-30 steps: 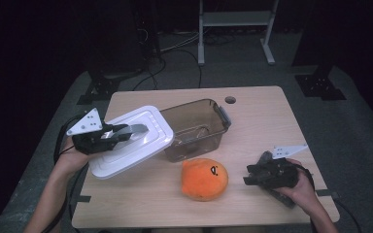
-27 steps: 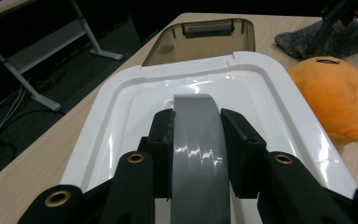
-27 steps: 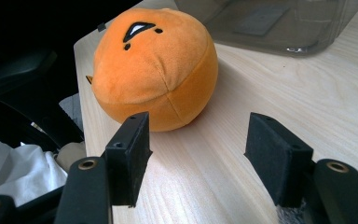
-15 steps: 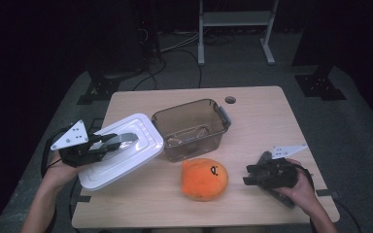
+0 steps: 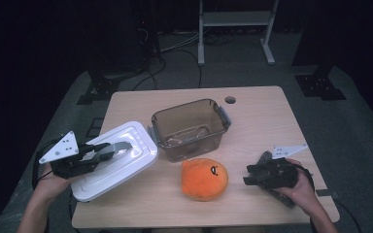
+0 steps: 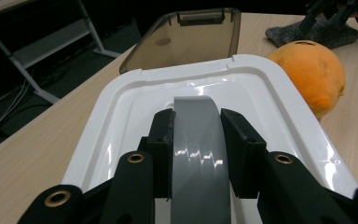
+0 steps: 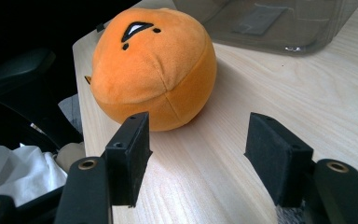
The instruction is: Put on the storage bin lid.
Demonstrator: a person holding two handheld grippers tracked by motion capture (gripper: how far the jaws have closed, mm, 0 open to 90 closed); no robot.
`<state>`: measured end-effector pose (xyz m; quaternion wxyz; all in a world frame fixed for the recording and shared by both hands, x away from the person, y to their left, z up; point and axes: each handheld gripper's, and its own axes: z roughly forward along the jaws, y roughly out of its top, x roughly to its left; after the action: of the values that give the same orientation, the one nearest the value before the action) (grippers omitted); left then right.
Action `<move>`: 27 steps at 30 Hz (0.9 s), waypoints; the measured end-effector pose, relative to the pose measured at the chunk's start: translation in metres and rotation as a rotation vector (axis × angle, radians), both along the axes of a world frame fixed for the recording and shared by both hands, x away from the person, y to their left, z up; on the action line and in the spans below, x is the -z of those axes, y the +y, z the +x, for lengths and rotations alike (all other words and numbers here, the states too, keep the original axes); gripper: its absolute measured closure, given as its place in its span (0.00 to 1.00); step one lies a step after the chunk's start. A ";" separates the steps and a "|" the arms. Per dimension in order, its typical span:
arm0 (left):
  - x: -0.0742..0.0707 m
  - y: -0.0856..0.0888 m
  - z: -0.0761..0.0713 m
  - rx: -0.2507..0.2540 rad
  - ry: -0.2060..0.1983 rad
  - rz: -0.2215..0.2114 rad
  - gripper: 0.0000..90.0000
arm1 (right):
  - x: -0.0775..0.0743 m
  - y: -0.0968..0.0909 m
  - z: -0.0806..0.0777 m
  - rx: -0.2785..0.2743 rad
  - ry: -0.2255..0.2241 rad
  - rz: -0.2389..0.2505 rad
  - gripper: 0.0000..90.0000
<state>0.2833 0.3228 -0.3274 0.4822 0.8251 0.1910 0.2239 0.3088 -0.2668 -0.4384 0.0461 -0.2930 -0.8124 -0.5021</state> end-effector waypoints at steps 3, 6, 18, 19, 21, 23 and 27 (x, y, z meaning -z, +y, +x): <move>0.006 0.005 -0.004 -0.005 0.009 -0.011 0.74 | 0.000 -0.001 0.000 0.002 0.002 -0.001 0.43; 0.012 0.008 -0.007 -0.010 0.015 -0.016 0.74 | 0.000 0.000 0.000 0.001 0.004 -0.002 0.43; 0.040 0.012 -0.007 -0.016 0.057 -0.018 0.74 | 0.001 0.001 0.000 0.001 0.005 -0.004 0.43; 0.043 0.011 -0.006 -0.017 0.061 -0.014 0.74 | 0.001 0.001 0.000 0.001 0.005 -0.004 0.43; 0.045 0.010 -0.005 -0.017 0.062 -0.008 0.74 | 0.001 0.001 0.000 0.002 0.005 -0.001 0.43; 0.049 0.007 -0.004 -0.006 0.065 -0.005 0.74 | 0.000 0.001 0.000 0.003 0.005 0.001 0.43; 0.058 0.003 -0.001 -0.004 0.079 0.013 0.74 | 0.000 0.000 0.000 0.003 0.003 0.000 0.43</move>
<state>0.2824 0.3262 -0.3853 0.4686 0.8360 0.2101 0.1933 0.3084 -0.2666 -0.4386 0.0468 -0.2949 -0.8119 -0.5017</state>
